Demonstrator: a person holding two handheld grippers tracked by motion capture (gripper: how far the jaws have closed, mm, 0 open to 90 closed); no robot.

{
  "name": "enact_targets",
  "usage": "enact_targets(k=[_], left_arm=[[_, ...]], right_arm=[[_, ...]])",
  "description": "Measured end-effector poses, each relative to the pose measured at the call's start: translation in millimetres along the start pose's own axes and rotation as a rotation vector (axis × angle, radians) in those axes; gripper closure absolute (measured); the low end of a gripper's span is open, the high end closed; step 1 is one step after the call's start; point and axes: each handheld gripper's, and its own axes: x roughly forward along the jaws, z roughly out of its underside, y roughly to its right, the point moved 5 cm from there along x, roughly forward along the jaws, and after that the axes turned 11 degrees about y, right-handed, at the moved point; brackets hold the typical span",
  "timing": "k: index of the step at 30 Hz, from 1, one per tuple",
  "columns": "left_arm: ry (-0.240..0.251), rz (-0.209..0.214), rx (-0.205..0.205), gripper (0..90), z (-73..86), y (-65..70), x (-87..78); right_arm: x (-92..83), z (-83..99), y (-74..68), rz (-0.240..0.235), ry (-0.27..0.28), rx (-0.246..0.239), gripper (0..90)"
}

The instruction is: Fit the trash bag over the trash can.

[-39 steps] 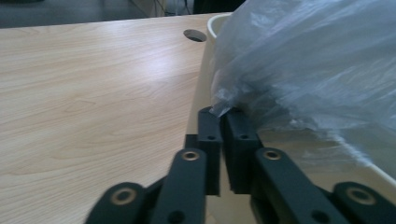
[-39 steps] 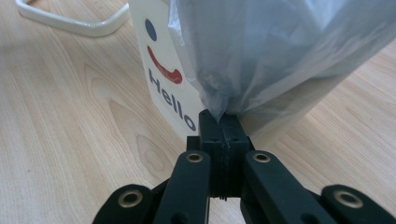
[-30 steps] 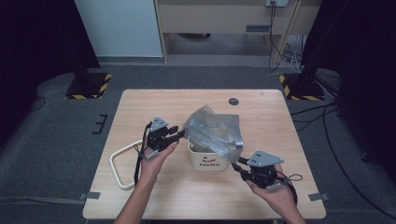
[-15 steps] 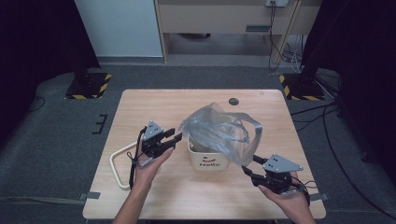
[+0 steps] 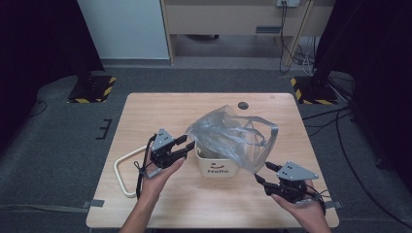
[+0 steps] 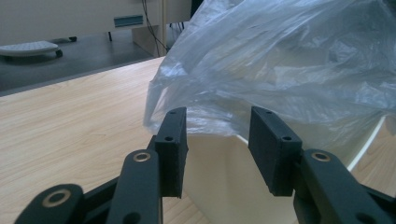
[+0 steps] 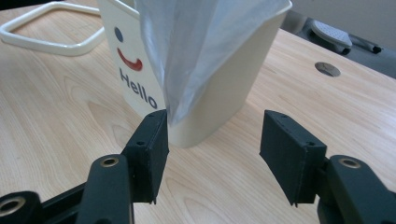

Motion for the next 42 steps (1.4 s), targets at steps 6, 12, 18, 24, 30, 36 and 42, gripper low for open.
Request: enact_targets(k=[6,12,18,24,30,36,42], left_arm=[[0.005,0.022,0.011,55.4,-3.6,6.4,1.2],[0.002,0.038,0.022,53.1,-8.2,12.3,2.5],[-0.006,0.045,0.070,48.9,-14.3,19.8,7.8],[-0.009,0.062,0.095,44.6,-16.6,24.7,15.5],[0.002,0.074,0.093,43.0,-22.2,24.3,18.3],[0.017,0.090,0.113,39.9,-28.4,24.3,21.9],[0.027,0.093,0.130,37.5,-33.4,21.0,27.9]], right_arm=[[-2.2,7.3,5.2,0.011,-0.019,0.008,44.9],[-1.5,8.4,14.4,0.054,-0.042,0.012,45.7],[8.5,0.8,25.3,0.088,-0.048,0.031,47.5],[20.3,-18.6,25.7,0.102,-0.025,0.025,47.9],[29.3,-37.5,19.7,0.080,-0.007,0.010,49.9],[35.6,-47.6,13.7,0.056,-0.003,-0.006,55.4],[41.4,-52.5,9.5,0.031,-0.015,-0.023,63.5]])
